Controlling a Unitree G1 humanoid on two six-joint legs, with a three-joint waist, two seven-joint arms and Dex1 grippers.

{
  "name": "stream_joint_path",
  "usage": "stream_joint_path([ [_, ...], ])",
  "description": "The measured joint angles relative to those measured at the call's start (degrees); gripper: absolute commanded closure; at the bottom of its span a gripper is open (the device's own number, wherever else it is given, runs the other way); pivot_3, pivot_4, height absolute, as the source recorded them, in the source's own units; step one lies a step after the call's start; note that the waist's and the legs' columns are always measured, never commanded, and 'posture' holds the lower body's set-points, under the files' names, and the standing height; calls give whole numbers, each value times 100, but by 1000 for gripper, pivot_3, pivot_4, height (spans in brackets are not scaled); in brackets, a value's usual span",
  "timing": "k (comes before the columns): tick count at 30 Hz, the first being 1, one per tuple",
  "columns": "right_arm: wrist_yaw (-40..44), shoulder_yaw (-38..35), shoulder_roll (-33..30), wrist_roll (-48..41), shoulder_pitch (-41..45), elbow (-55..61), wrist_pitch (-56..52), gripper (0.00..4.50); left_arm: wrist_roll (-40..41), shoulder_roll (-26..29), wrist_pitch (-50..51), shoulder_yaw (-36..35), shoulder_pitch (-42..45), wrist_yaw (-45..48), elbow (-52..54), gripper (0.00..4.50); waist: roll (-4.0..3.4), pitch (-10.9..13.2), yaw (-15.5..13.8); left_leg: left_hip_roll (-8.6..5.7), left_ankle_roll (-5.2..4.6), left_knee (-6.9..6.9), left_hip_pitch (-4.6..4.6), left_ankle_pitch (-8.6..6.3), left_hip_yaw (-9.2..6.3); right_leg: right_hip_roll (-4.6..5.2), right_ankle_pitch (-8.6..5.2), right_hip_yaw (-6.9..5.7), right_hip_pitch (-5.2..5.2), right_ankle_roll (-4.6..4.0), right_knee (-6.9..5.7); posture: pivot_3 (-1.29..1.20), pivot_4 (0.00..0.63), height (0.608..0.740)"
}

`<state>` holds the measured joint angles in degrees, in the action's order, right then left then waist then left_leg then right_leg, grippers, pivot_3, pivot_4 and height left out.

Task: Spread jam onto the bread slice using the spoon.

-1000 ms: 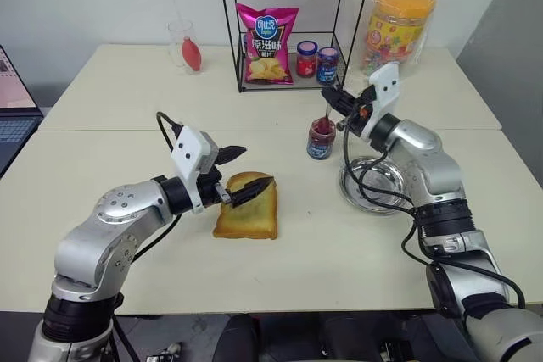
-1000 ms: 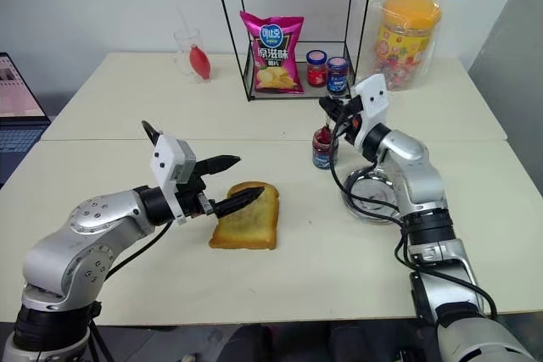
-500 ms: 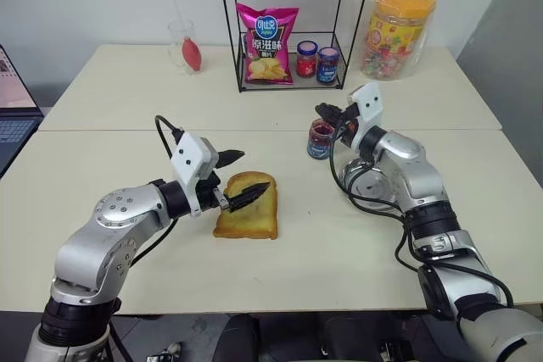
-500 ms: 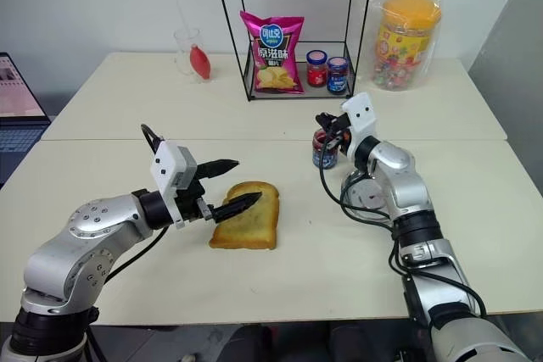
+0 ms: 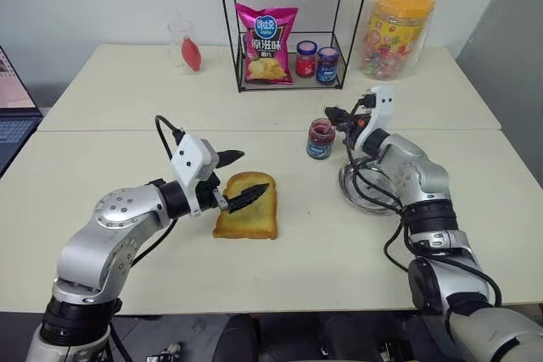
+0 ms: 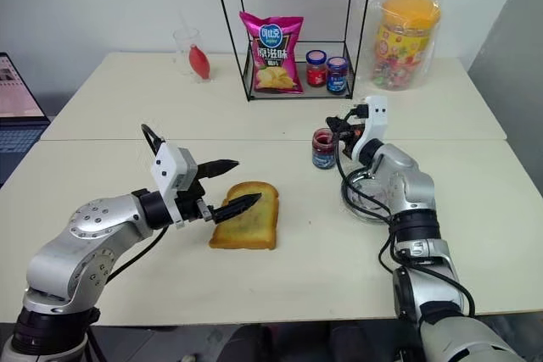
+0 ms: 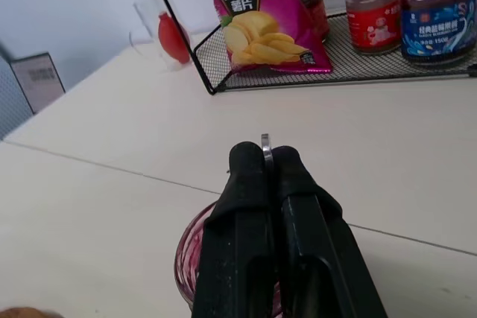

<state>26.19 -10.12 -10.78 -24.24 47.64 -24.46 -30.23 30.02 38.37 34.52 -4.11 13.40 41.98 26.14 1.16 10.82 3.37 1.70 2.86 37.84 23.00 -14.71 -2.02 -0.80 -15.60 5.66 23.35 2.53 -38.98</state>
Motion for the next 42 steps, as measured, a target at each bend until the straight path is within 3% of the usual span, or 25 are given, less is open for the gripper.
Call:
stream_joint_path([
  [42, -926, -1025, 87, -1102, 367, -2, -1062, 4472, -116, -92, -20, 148, -31, 6, -2, 0, 0, 0, 20, 0, 0, -2, 1, 0, 3, 0, 0, 1, 0, 1, 2, 0, 150, 740],
])
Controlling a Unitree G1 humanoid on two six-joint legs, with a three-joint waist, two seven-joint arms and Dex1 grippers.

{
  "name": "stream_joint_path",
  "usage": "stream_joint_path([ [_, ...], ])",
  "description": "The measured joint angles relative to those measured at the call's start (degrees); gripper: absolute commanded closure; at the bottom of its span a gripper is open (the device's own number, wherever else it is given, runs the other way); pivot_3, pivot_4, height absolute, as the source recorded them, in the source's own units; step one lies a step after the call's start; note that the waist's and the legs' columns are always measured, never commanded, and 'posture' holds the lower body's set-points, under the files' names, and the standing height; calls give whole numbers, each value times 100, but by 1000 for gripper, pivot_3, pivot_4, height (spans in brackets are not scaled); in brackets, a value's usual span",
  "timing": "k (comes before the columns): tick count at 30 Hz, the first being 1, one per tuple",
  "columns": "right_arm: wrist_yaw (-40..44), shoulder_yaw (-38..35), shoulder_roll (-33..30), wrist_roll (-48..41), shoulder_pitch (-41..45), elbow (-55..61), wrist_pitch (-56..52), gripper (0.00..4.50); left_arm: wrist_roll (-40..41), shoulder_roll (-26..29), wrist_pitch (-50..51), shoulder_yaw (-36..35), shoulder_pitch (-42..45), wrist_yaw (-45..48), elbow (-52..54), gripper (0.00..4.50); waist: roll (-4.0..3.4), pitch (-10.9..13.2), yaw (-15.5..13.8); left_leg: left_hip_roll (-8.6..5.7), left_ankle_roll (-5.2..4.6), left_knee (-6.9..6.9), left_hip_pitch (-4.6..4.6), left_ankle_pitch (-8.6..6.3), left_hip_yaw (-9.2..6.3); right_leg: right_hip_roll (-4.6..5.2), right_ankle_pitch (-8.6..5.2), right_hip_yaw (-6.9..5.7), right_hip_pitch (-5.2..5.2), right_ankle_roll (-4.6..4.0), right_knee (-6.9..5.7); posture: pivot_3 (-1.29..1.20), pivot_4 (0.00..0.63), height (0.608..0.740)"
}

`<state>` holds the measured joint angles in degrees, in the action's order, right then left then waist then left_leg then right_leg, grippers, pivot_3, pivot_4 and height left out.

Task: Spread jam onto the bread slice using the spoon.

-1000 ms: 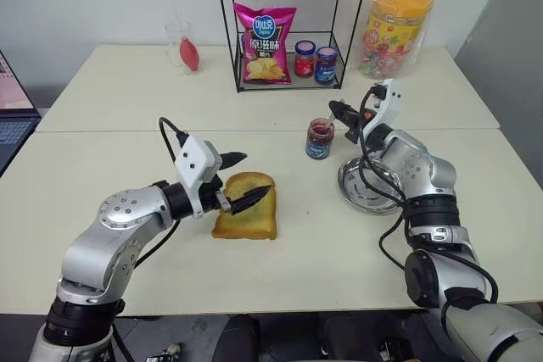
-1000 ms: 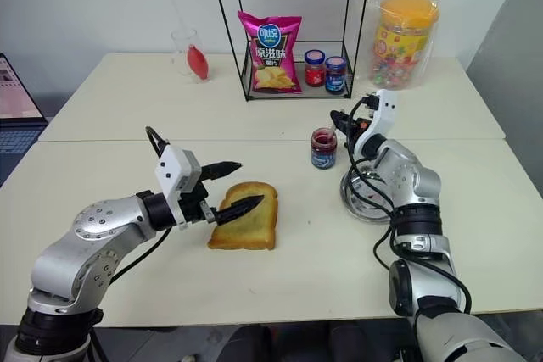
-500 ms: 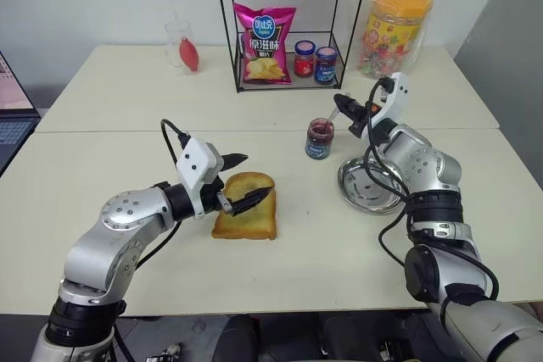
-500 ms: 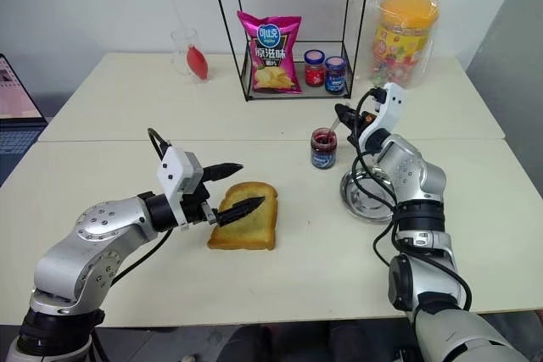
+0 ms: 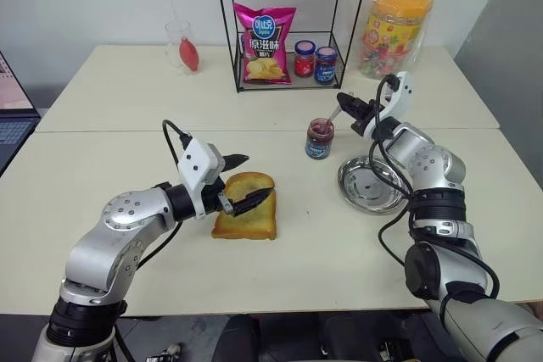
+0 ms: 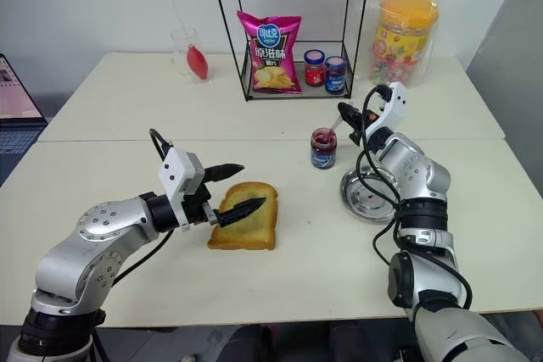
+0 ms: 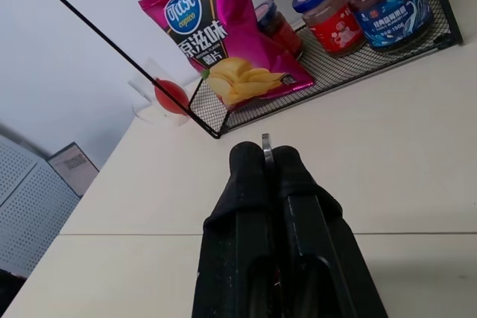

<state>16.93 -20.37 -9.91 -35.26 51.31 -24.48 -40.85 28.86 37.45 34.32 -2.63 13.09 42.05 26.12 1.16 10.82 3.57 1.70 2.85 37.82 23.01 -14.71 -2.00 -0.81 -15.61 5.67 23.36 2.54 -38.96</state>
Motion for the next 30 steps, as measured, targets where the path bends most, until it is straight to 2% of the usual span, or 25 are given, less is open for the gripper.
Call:
stream_joint_path([
  [16, -426, -584, 103, -570, 213, -124, -234, 4472, -11, -1, 0, 7, 12, -2, 0, 0, -1, 1, 28, 0, 0, -3, 0, 0, 1, 0, 0, 1, 1, 0, 2, 0, 150, 740],
  [30, -461, -615, 81, -623, 213, -244, -181, 4472, -38, -1, 0, 13, 17, 5, 0, 0, -1, 1, 55, 0, 0, -3, 1, 0, 1, -1, -1, 1, 1, 1, 2, 0, 150, 740],
])
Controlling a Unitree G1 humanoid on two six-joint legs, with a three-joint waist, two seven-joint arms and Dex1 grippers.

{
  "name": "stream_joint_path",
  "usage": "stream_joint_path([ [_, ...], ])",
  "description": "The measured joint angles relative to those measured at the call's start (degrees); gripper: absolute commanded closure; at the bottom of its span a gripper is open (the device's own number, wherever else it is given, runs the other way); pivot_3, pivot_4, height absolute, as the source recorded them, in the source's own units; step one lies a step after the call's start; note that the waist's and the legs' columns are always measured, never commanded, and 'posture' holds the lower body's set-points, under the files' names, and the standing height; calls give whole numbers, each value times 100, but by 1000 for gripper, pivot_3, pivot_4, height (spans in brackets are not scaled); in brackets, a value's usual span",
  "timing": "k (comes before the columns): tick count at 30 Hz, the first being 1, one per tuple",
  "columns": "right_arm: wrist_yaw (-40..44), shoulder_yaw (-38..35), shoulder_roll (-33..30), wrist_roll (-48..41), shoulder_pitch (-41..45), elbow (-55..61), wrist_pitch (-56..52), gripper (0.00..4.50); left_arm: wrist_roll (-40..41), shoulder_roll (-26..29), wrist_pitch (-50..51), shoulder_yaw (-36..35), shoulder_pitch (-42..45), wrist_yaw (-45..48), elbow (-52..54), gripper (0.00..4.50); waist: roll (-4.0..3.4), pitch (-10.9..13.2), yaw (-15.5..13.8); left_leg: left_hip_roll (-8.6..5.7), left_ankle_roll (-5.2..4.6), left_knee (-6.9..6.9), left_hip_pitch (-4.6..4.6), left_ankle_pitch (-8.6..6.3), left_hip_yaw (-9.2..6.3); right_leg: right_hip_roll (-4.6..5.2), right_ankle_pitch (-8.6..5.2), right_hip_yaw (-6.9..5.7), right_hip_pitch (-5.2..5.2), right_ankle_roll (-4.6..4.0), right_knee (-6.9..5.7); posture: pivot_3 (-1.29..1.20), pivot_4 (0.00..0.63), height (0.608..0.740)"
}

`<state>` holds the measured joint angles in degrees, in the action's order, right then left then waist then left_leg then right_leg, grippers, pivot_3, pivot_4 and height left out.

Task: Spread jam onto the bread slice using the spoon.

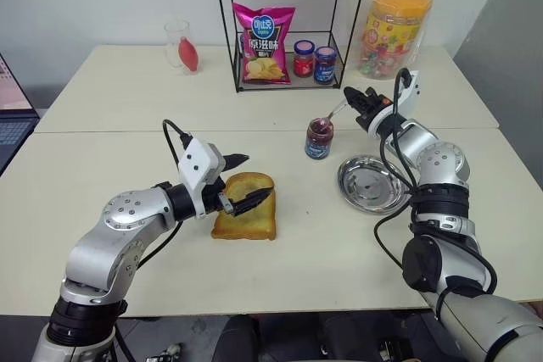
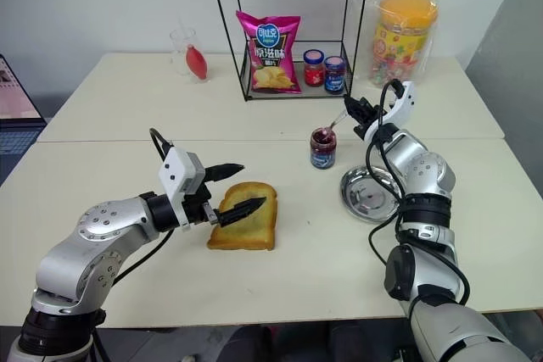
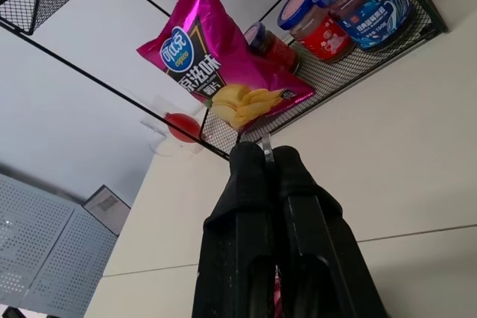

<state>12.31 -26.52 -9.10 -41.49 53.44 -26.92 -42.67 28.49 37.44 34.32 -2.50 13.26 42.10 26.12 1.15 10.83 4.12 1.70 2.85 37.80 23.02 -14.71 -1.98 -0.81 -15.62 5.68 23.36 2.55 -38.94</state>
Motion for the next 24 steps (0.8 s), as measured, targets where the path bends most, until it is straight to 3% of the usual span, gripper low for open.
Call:
stream_joint_path([
  [24, -480, -445, 91, -463, 0, -276, -31, 4472, -30, 14, 0, 47, 19, 107, -4, 0, 0, 0, 40, 0, 0, 0, 0, 0, 0, 0, 0, 1, 0, 0, 0, 0, 150, 740],
])
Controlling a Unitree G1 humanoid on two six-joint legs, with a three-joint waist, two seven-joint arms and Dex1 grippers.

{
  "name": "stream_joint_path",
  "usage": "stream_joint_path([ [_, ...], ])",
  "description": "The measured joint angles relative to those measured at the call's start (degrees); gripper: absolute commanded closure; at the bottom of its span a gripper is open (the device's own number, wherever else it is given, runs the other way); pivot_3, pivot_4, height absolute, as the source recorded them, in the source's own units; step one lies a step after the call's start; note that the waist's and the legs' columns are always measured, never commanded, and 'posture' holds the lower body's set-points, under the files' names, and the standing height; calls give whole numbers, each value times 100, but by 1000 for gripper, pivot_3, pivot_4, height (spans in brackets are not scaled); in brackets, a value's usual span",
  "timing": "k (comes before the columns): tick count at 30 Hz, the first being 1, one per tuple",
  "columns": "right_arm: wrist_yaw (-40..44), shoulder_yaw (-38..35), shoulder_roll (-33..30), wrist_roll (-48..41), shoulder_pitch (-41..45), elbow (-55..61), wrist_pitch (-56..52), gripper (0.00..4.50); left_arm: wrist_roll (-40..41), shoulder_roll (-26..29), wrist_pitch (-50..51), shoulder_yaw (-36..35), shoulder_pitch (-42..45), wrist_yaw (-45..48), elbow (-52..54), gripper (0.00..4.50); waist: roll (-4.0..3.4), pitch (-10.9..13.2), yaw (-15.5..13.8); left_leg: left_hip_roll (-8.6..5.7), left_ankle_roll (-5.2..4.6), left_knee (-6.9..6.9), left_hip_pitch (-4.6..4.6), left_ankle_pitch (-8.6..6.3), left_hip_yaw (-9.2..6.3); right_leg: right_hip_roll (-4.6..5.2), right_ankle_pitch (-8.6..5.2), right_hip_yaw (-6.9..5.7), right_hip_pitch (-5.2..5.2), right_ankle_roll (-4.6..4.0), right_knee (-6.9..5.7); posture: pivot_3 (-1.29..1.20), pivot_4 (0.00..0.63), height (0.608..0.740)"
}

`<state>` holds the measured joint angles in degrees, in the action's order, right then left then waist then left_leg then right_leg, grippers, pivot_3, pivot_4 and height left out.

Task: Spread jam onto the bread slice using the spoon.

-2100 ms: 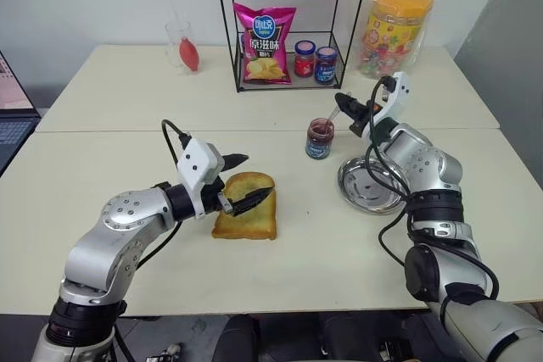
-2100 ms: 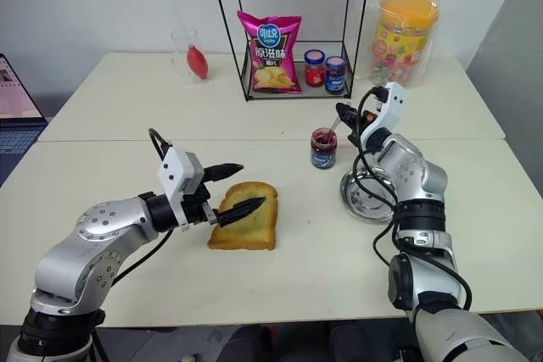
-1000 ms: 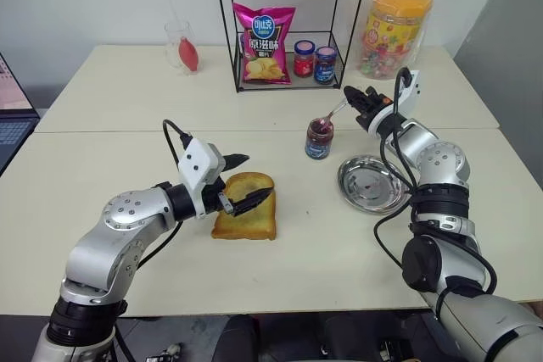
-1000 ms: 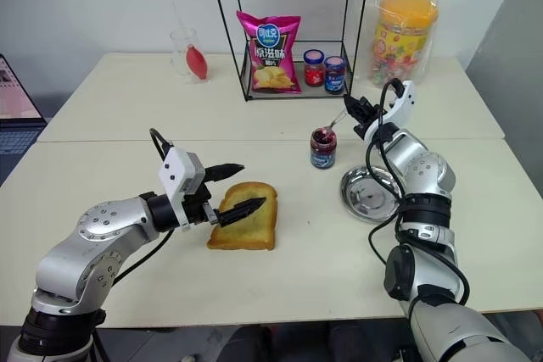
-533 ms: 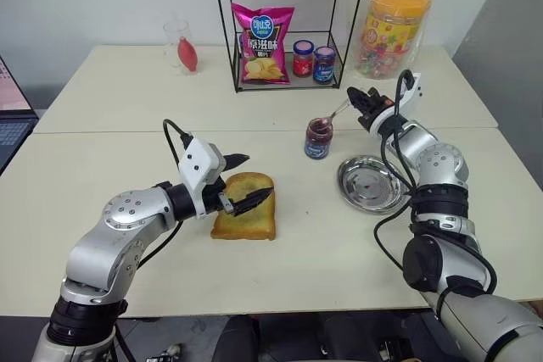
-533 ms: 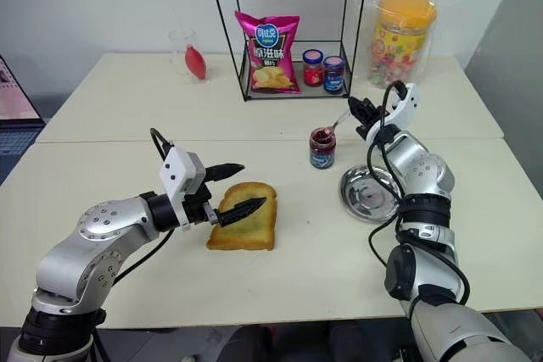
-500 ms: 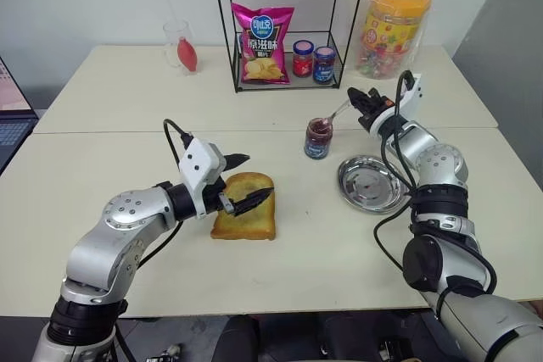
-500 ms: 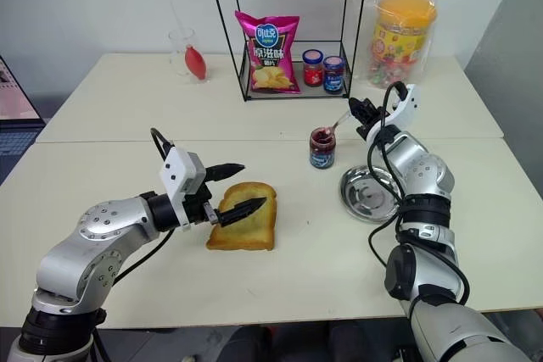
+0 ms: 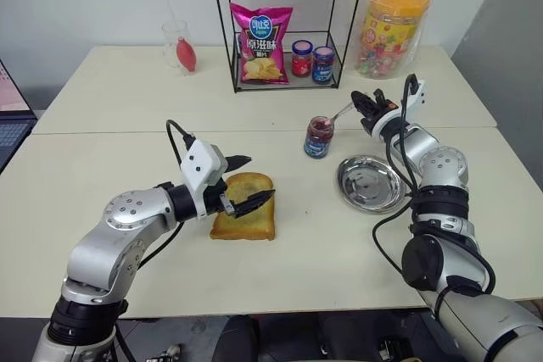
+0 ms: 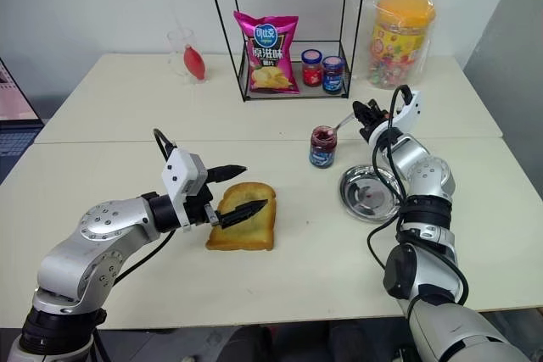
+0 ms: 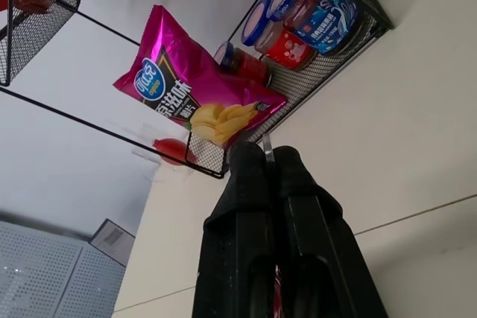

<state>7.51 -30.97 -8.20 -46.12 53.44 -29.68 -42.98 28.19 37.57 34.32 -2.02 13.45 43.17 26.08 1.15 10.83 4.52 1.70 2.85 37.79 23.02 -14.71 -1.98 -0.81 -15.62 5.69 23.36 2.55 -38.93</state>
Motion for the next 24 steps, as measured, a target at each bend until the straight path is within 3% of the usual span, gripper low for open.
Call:
stream_joint_path([
  [24, -73, 0, 11, -479, -65, 631, -408, 4472, 2, 139, -18, -213, -184, 106, -52, 0, -1, 1, 28, 1, 0, -9, 2, 0, 1, -1, -1, 1, 6, 1, 2, 0, 150, 740],
])
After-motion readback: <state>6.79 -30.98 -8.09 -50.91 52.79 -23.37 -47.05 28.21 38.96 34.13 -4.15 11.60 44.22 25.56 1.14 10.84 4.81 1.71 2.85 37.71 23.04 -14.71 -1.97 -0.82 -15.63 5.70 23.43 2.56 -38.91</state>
